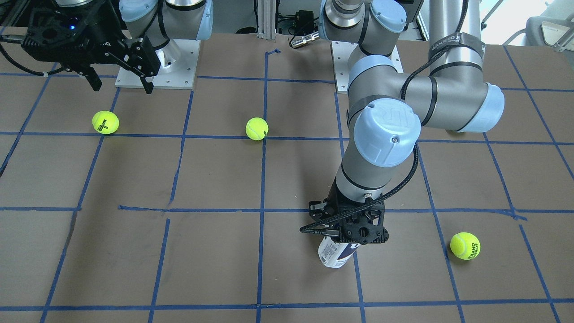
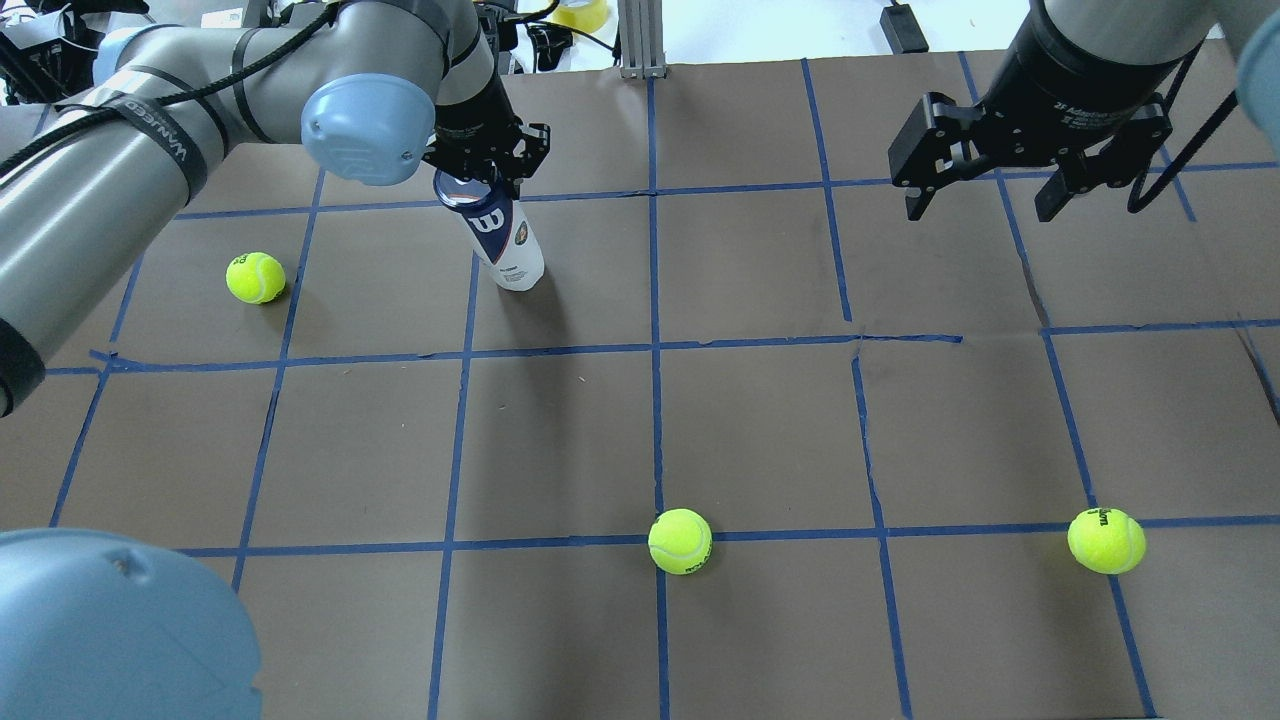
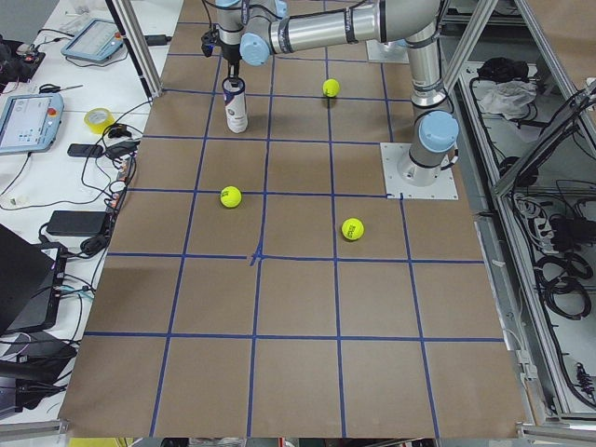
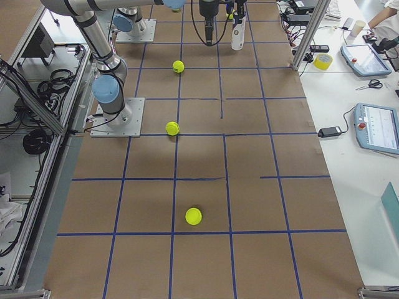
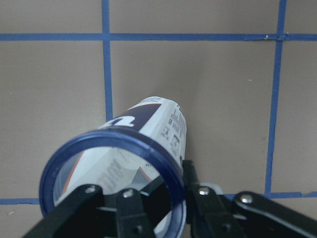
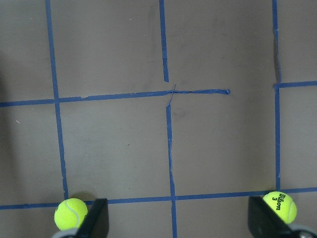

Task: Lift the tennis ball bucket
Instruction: 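Rotate the can upright with the left gripper and set it down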

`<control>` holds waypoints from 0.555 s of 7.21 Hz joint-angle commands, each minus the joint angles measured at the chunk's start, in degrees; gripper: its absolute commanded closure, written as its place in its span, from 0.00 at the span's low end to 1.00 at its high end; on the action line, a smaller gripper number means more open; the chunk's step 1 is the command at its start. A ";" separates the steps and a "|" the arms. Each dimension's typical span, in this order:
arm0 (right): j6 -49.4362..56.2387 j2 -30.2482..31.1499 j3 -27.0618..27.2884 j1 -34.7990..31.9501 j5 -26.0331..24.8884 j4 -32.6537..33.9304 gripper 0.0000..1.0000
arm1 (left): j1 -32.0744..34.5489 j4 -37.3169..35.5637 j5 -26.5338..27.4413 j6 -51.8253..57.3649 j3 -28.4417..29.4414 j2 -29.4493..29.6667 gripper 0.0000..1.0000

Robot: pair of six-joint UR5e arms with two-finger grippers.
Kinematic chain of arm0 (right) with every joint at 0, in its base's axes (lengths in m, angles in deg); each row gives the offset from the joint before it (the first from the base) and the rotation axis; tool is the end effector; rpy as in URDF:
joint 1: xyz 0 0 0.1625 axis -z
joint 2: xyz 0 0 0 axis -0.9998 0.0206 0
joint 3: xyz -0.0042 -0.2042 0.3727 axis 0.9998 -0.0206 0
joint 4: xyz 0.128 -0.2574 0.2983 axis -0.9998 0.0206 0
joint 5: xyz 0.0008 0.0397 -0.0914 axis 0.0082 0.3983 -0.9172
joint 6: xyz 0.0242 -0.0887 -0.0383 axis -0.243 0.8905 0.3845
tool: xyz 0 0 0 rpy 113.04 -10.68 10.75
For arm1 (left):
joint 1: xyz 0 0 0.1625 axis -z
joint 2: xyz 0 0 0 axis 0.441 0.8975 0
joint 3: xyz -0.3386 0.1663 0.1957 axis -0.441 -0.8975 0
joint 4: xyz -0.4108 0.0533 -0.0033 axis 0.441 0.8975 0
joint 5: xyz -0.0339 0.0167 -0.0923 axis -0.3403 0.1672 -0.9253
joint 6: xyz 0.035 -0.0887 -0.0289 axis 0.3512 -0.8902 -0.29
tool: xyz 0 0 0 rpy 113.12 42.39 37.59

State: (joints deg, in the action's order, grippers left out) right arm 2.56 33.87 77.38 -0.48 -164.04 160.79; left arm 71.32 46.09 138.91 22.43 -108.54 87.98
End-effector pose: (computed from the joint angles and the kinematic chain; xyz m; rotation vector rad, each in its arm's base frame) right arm 0.1291 -0.4596 0.5340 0.0879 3.1233 -0.1034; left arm -0.2209 -0.6441 0.3477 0.0010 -3.1099 0.1339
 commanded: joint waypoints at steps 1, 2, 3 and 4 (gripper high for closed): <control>0.00 -0.04 0.06 0.00 -0.02 0.00 0.00 | 0.51 0.85 -0.06 -0.78 -0.05 0.00 0.00; 0.00 0.04 0.06 0.00 0.06 0.00 0.00 | 0.51 1.11 -0.15 -0.78 0.04 -0.79 0.00; 0.00 0.05 0.06 0.00 0.06 0.00 0.00 | 0.69 1.46 -0.15 0.09 0.12 -1.49 0.00; 0.00 0.05 0.06 0.00 0.06 0.00 0.00 | 1.12 1.64 -0.94 0.18 0.47 -3.06 0.00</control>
State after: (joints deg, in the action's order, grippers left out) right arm 2.56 33.90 77.44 -0.48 -163.98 160.79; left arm 72.03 47.42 138.60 22.27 -108.38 86.48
